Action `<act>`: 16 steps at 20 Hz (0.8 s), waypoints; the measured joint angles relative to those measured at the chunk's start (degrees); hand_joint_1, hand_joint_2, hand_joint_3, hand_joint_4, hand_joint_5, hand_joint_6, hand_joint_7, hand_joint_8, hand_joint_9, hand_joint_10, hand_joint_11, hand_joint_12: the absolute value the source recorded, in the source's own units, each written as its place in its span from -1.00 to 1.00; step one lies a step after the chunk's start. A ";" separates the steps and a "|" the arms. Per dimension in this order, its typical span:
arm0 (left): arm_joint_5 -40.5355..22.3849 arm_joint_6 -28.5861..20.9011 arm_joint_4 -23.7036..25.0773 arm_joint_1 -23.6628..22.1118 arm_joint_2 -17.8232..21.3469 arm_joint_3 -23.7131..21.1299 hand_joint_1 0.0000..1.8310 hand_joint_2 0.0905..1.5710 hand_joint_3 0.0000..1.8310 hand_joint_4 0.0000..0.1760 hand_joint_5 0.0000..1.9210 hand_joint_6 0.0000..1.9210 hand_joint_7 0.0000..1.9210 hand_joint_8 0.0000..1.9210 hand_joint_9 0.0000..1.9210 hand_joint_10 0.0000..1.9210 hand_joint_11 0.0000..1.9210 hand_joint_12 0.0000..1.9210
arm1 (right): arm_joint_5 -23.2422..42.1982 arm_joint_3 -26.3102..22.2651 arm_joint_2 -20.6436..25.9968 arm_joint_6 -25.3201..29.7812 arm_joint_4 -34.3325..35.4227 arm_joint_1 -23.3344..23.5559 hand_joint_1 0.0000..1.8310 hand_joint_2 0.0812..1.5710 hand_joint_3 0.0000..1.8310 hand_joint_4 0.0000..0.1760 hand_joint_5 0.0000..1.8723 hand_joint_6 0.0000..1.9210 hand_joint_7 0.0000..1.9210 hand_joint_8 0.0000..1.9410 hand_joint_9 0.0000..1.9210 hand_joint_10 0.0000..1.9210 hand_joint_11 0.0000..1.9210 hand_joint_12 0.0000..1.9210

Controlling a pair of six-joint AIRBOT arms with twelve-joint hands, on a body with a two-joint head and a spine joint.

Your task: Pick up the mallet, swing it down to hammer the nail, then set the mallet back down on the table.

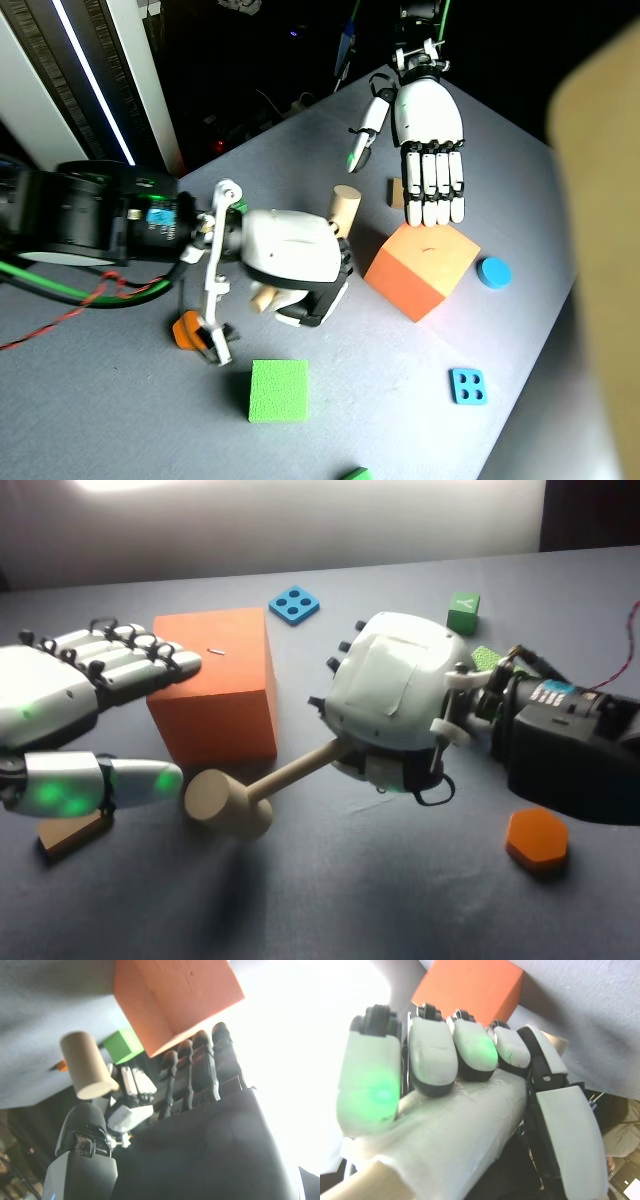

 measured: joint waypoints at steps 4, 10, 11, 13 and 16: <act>-0.07 -0.74 0.44 -1.29 1.86 -0.52 -1.00 0.57 -1.00 -1.00 -0.95 -1.00 -0.93 -1.00 -0.93 -1.00 -1.00 -0.95 | 0.52 4.57 -3.43 0.02 -0.13 -0.44 -0.36 0.99 -0.99 1.00 0.53 1.00 0.67 1.00 0.77 1.00 0.96 1.00; -0.11 -2.05 4.24 -3.78 3.28 -1.79 -1.00 0.56 -1.00 -1.00 -0.93 -1.00 -0.93 -0.99 -0.94 -1.00 -0.99 -0.98 | 1.09 8.00 -5.60 1.09 0.28 -1.05 -0.38 0.98 -1.00 1.00 0.50 1.00 0.61 1.00 0.71 1.00 0.91 1.00; -0.07 -2.12 4.31 -4.02 3.45 -2.03 -1.00 0.57 -1.00 -1.00 -0.93 -1.00 -0.93 -0.99 -0.94 -0.99 -0.99 -0.98 | 1.14 8.00 -5.70 1.05 0.28 -1.05 -0.52 0.99 -1.00 1.00 0.44 1.00 0.53 1.00 0.64 1.00 0.83 1.00; -0.09 -2.14 4.94 -4.79 3.89 -2.38 -1.00 0.57 -1.00 -1.00 -0.95 -1.00 -0.94 -1.00 -0.94 -1.00 -0.99 -0.98 | 1.16 8.13 -5.92 0.70 0.11 -1.05 -0.64 0.90 -1.00 1.00 0.25 1.00 0.32 1.00 0.42 1.00 0.57 1.00; 0.02 -2.32 5.35 -5.27 4.61 -2.78 -1.00 0.57 -1.00 -1.00 -0.95 -1.00 -0.95 -1.00 -0.96 -1.00 -1.00 -0.98 | 0.85 8.24 -6.43 0.00 -0.04 -1.73 -0.55 0.79 -1.00 0.93 0.11 1.00 0.12 1.00 0.16 1.00 0.26 1.00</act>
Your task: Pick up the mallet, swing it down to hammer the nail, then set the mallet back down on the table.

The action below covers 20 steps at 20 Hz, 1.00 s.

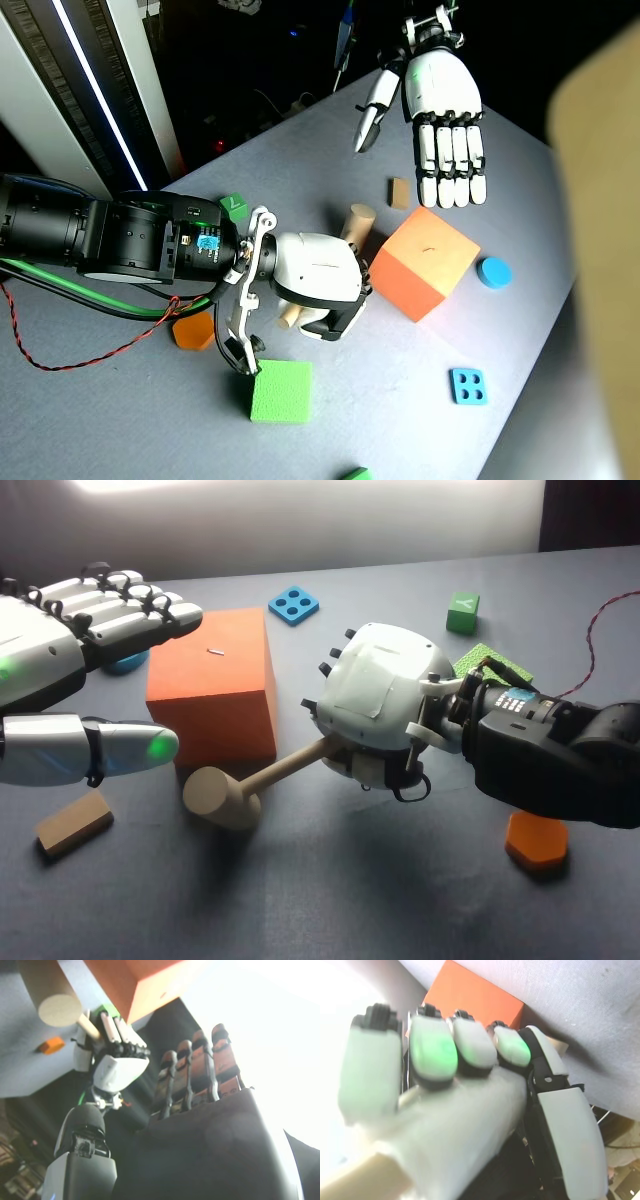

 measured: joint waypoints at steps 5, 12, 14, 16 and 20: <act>0.11 -0.68 1.75 -0.81 0.35 -0.13 -1.00 0.57 -1.00 -1.00 -0.93 -0.99 -0.91 -0.98 -0.92 -0.99 -0.98 -0.98 | -0.70 0.00 0.09 -0.11 -0.07 -0.63 -0.57 0.74 -1.00 -1.00 -0.33 0.48 -0.25 0.45 -0.32 0.47 -0.50 0.62; 0.90 -0.87 3.32 -2.47 0.61 -0.11 -1.00 0.58 -1.00 -1.00 -0.96 -1.00 -0.94 -1.00 -0.95 -1.00 -1.00 -0.99 | -0.76 -0.11 0.81 -0.04 -0.04 -0.76 -0.33 0.64 -1.00 -1.00 -0.35 -0.82 -0.29 -0.75 -0.42 -0.53 -0.82 0.15; 1.16 -1.62 4.50 -3.58 0.66 0.02 -1.00 0.58 -1.00 -1.00 -0.96 -1.00 -0.94 -1.00 -0.95 -1.00 -1.00 -1.00 | -0.72 -0.42 1.40 0.04 -0.09 -0.76 -0.37 0.71 -0.99 -1.00 -0.42 -0.97 -0.38 -0.96 -0.49 -0.77 -0.97 0.15; 1.33 -1.66 4.85 -3.82 0.66 0.07 -1.00 0.57 -1.00 -1.00 -0.96 -1.00 -0.94 -1.00 -0.96 -1.00 -1.00 -1.00 | -0.76 -1.33 2.60 0.37 0.02 -0.76 -0.40 0.74 -1.00 -1.00 -0.49 -1.00 -0.48 -1.00 -0.53 -0.90 -1.00 0.07; 1.62 -1.66 4.94 -3.82 0.66 0.04 -1.00 0.56 -1.00 -1.00 -0.97 -1.00 -0.96 -1.00 -0.97 -1.00 -1.00 -1.00 | -0.70 -5.33 5.81 1.05 0.09 -0.24 -0.41 0.72 -1.00 -1.00 -0.63 -1.00 -0.63 -1.00 -0.65 -0.99 -1.00 -0.15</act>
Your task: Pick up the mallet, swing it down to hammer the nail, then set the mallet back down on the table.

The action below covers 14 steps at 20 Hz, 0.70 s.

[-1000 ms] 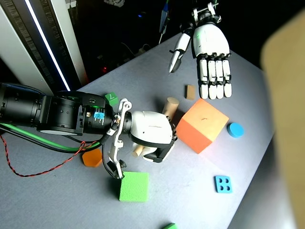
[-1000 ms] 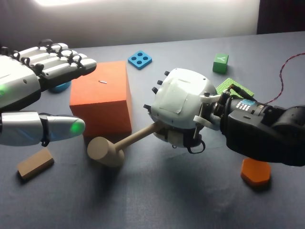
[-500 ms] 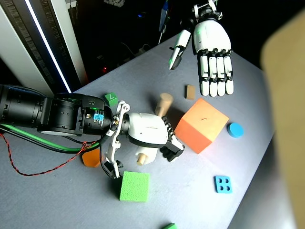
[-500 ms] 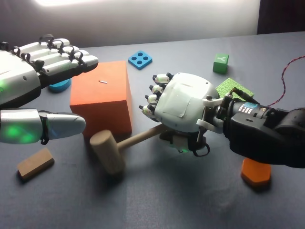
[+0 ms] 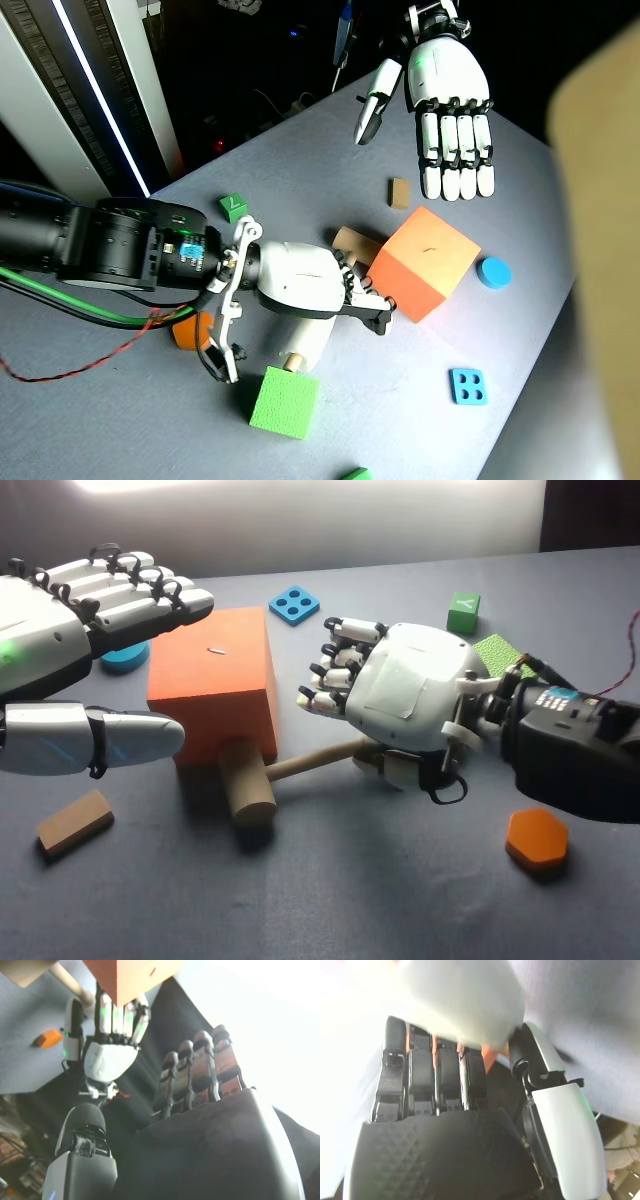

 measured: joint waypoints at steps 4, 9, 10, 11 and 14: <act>0.02 0.00 0.24 -0.11 0.00 0.00 -1.00 0.56 -1.00 -1.00 -0.95 -0.99 -0.94 -0.99 -0.95 -0.99 -0.99 -0.99 | 0.26 -5.09 5.18 1.97 -0.17 2.64 -0.45 0.69 -1.00 -1.00 -0.65 -0.99 -0.65 -1.00 -0.68 -1.00 -1.00 -0.21; 0.02 -1.11 0.48 -0.22 0.00 0.00 -1.00 0.58 -1.00 -1.00 -0.88 -0.99 -0.87 -0.99 -0.88 -0.99 -0.93 -0.95 | -2.32 -12.44 13.14 -7.39 17.53 6.54 -0.44 0.69 -1.00 -1.00 -0.61 -0.99 -0.63 -0.99 -0.69 -0.99 -1.00 -0.23; 0.02 -1.42 0.68 -0.22 0.07 -0.02 -1.00 0.58 -1.00 -1.00 -0.85 -0.99 -0.83 -0.99 -0.83 -1.00 -0.99 -0.77 | -2.38 -15.80 16.06 -13.68 25.31 7.61 -0.43 0.69 -1.00 -1.00 -0.60 -0.99 -0.61 -0.99 -0.67 -0.98 -1.00 -0.22; 0.09 -1.49 0.66 -0.22 0.28 -0.24 -1.00 0.57 -1.00 -1.00 -0.76 -0.99 -0.73 -0.99 -0.75 -1.00 -1.00 -0.55 | -2.27 -17.44 17.49 -17.09 30.38 8.26 -0.43 0.70 -1.00 -1.00 -0.59 -0.99 -0.59 -0.98 -0.65 -0.98 -1.00 -0.21; -0.07 -1.57 0.98 -0.22 0.74 -0.90 -1.00 0.58 -1.00 -1.00 -0.58 -0.98 -0.56 -0.99 -0.64 -0.99 -1.00 -0.43 | -1.51 -22.97 22.47 -31.26 50.03 10.27 -0.40 0.69 -1.00 -1.00 -0.47 -0.95 -0.44 -0.93 -0.50 -0.91 -1.00 0.12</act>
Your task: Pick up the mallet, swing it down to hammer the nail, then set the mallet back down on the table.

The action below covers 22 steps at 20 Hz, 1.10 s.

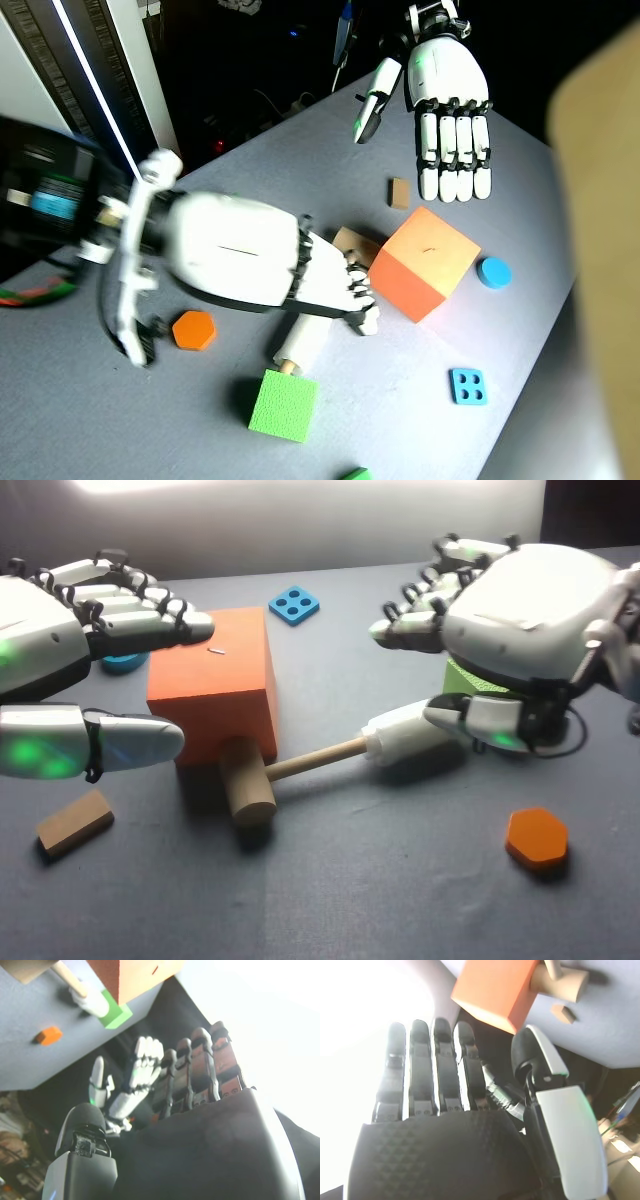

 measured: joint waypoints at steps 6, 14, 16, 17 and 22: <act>1.40 1.38 -0.04 -0.63 0.00 -0.92 -0.81 0.52 -1.00 -1.00 -0.78 0.64 -0.74 0.66 -0.79 0.70 -0.94 0.93 | 2.27 -2.78 3.89 -0.35 4.66 0.52 -0.21 0.78 -0.96 -1.00 -0.59 0.77 -0.85 0.75 -0.84 0.83 -0.91 0.94; 3.93 3.65 1.25 -4.48 -1.75 -1.60 -0.80 0.62 -1.00 -0.65 0.32 0.59 0.37 0.88 0.31 1.00 0.20 1.00 | 1.99 -2.93 3.89 0.72 4.63 -1.22 -0.31 0.54 -1.00 -1.00 0.15 1.00 0.09 1.00 0.08 1.00 0.18 1.00; 4.33 3.67 1.60 -5.01 -2.40 -1.60 -0.68 0.53 -1.00 0.14 0.32 0.47 0.41 0.94 0.46 1.00 0.43 1.00 | 1.95 -2.95 3.87 0.74 4.17 -1.57 -0.33 0.55 -1.00 -1.00 0.51 1.00 0.48 1.00 0.44 1.00 0.53 1.00; 4.31 3.69 1.66 -5.01 -2.45 -1.60 -0.49 0.57 -0.99 0.83 0.36 0.83 0.50 0.99 0.54 1.00 0.55 1.00 | 1.99 -2.95 3.87 0.74 3.74 -1.84 -0.44 0.59 -0.99 -1.00 0.67 1.00 0.64 1.00 0.61 1.00 0.68 1.00; 4.50 3.56 1.95 -4.63 -3.02 -1.70 0.23 0.67 -1.00 1.00 0.48 1.00 0.67 1.00 0.72 1.00 0.74 1.00 | 3.28 -2.93 3.89 3.39 1.11 -2.01 -0.34 0.87 -0.96 -0.70 0.68 1.00 0.75 1.00 0.78 1.00 0.86 1.00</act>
